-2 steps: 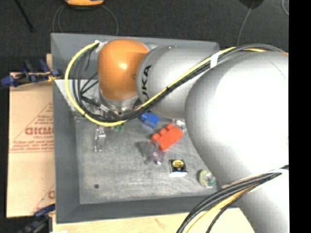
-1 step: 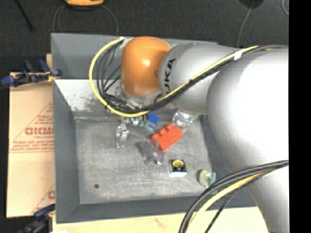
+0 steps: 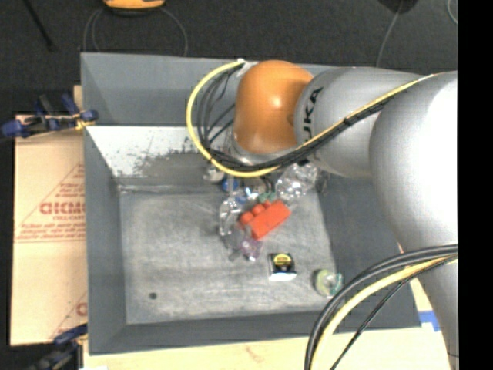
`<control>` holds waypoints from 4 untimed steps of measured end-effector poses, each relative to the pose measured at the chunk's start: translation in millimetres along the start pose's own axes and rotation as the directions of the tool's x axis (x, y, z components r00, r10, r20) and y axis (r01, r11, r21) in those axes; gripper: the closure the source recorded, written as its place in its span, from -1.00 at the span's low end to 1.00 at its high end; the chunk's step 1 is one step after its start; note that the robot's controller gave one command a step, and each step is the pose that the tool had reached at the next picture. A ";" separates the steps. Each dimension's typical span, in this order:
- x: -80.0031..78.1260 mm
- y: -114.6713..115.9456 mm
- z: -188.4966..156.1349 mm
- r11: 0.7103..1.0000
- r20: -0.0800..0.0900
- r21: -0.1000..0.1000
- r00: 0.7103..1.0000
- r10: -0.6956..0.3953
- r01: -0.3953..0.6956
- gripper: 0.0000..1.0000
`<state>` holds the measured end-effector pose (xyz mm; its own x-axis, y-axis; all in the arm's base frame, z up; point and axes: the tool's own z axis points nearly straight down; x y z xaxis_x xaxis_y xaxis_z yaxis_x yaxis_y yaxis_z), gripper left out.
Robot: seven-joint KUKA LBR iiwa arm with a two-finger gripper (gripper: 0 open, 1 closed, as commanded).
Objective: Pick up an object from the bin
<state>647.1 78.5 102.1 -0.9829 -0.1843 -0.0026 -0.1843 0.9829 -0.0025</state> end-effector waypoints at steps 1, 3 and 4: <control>45.9 -57.4 -40.0 0.993 0.001 -0.001 0.993 0.121 -0.121 -1.00; 46.2 -56.3 11.0 0.996 0.003 -0.004 0.996 0.084 -0.084 1.00; 61.4 -8.8 -103.7 0.958 0.007 0.000 0.958 -0.287 0.287 1.00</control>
Offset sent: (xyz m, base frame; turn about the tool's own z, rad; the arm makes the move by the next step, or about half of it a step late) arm -0.0357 -0.0609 0.0375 0.1176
